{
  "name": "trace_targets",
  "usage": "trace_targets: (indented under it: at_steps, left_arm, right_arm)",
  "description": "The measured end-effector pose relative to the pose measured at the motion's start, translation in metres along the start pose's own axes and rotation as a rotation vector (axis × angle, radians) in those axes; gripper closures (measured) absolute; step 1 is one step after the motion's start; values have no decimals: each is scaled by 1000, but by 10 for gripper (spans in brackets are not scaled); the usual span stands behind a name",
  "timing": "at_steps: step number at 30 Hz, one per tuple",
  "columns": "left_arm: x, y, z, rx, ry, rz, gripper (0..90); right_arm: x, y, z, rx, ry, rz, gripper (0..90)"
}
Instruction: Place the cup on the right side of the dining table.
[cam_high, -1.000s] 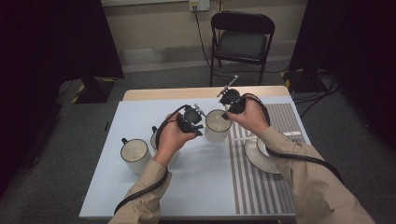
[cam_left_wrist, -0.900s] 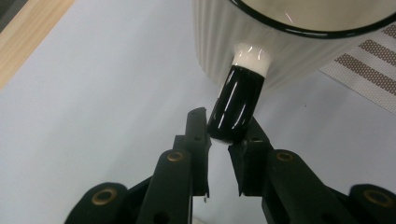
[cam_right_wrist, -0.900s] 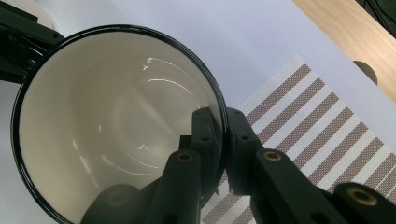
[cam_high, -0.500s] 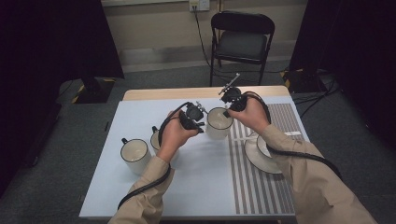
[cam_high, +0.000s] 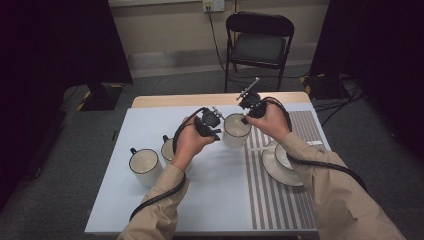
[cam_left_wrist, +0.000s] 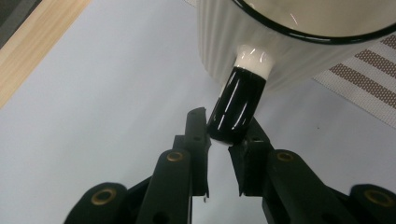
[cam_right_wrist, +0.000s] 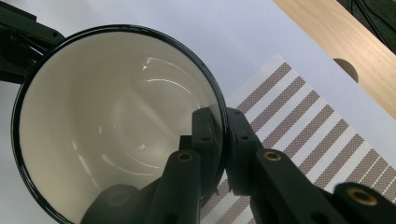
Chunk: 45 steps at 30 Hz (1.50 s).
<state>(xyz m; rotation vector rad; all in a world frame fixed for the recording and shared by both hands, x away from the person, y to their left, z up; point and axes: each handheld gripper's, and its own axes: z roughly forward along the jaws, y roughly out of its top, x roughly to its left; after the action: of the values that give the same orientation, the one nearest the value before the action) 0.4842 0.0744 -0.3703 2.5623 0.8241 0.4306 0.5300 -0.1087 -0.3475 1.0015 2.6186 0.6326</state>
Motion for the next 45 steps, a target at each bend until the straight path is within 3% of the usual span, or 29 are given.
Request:
trace_targets:
  at_steps: [45]
  left_arm:
    - [-5, 30, 24, 0, -19, 21, 772]
  right_arm:
    - [-26, -18, 0, 10, -43, 38, 842]
